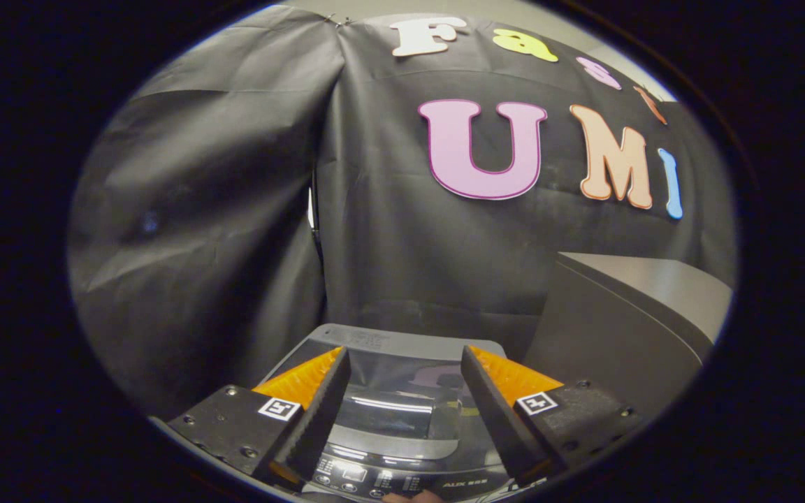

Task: Put the clothes into the washing machine and then close the washing machine lid.

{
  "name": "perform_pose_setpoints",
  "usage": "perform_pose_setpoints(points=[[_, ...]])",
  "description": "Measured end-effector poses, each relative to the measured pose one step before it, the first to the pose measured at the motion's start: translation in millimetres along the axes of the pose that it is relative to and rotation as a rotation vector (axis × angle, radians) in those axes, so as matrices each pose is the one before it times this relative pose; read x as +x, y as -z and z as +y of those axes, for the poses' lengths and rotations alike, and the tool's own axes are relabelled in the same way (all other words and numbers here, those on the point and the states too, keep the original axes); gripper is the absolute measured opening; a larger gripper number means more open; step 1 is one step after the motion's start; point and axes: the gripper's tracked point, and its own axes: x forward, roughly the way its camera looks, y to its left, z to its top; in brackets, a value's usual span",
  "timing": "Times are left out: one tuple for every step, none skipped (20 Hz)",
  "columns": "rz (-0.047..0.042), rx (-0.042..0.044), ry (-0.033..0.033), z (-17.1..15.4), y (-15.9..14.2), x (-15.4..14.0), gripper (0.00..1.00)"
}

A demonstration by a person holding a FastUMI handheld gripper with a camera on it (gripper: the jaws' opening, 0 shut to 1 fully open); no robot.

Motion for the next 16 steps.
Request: perform_pose_setpoints(points=[[-0.00897,-0.01040,0.00150,0.39,-0.56,-4.68,0.96],[-0.00987,-0.00690,0.00197,3.83,3.13,-9.85,0.96],[-0.00374,-0.00496,0.00067,2.29,3.95,-9.21,0.95],[-0.00145,-0.00317,0.00333,0.61,2.30,-8.19,0.94],[0.00182,-0.00097,0.00595,-2.44,1.23,-3.50,0.94],[0.00096,0.00088,0.00112,-1.88,2.61,-4.97,0.94],[-0.00734,-0.00227,0.00341,-1.48,-0.33,-5.64,0.94],[-0.00913,-0.01062,0.00200,-0.02,-0.33,-5.37,0.94],[-0.00292,-0.01489,0.00212,0.01,2.25,-5.68,0.94],[-0.00216,-0.01543,0.00204,-0.91,4.31,-2.58,0.94],[-0.00267,-0.01705,0.00379,-1.37,3.23,-5.61,0.95],[-0.00586,-0.01835,0.00357,-1.12,2.64,-6.00,0.95],[-0.00425,-0.01570,-0.00161,0.09,4.27,-4.39,0.96],[-0.00269,-0.01376,0.00456,-2.07,3.11,-5.83,0.96],[-0.00360,-0.00729,0.00358,-1.96,3.55,-6.15,0.97],[-0.00333,0.00206,-0.00001,0.27,4.00,-6.33,0.97]])
